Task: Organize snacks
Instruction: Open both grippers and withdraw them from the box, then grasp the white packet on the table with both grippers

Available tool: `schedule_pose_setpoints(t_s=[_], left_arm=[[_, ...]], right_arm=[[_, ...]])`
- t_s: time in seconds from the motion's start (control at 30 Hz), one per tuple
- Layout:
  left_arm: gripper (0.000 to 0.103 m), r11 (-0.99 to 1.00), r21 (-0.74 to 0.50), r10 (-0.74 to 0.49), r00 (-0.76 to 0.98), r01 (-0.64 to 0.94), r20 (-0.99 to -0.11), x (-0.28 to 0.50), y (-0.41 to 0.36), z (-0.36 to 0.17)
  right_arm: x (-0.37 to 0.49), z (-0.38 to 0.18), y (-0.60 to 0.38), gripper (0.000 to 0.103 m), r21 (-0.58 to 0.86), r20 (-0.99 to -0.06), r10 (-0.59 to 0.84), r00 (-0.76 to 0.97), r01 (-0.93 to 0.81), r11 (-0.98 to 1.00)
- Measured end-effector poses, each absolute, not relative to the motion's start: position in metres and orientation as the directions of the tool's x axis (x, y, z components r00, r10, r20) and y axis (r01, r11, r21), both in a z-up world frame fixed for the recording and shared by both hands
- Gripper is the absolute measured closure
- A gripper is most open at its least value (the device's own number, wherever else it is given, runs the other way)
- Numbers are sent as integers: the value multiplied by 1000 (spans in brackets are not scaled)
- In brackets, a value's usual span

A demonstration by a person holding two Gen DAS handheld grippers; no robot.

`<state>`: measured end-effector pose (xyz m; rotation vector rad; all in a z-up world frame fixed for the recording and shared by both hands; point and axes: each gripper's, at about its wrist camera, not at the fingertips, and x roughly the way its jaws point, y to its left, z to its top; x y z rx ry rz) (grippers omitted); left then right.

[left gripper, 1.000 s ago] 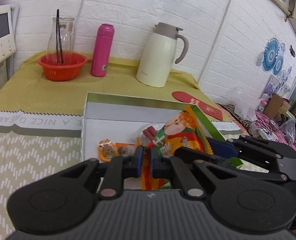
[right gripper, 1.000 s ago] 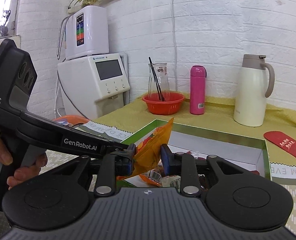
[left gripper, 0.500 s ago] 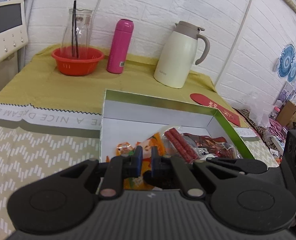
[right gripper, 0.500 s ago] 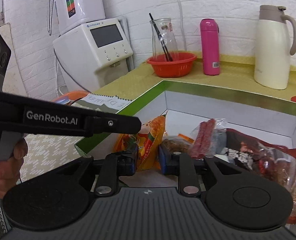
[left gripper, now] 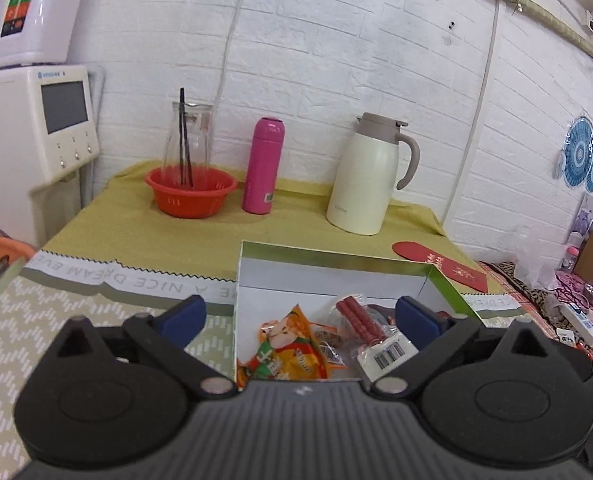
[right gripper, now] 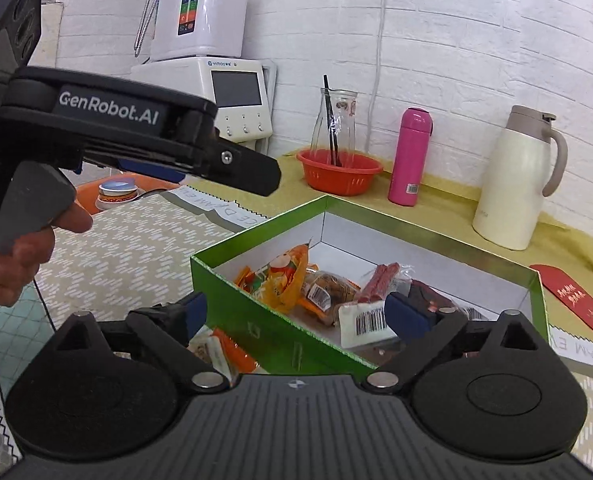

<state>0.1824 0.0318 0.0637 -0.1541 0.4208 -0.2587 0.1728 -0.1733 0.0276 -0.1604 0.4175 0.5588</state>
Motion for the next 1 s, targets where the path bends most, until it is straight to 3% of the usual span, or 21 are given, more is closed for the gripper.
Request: schedule_pose_setpoints(t_s=[0.33,0.53,0.7,0.87,1.0], left_arm=[[4,946,-232,-299,883,225,-361,110,44,62],[4,944,-239,-310,864,229,-396,74,48,39],[4,927,-320,-329,830,194,-451,56,66,17],[4,930,-332,-317,809,161,-495,44,81,7],[4,919,-356,-338,809,173,-482,41,85,10]], right_arm=[[114,16,-184,0,2,-507,423,751,-490,872],[84,-5,-187,0,90,-539,417,731,-443,892],[76,-18,-181,0,180,-547,439,713,-412,893],[85,-20,-166,0,183,-562,417,714,-385,905],[95,-24,-156,0,183,-571,409,712,-376,909]])
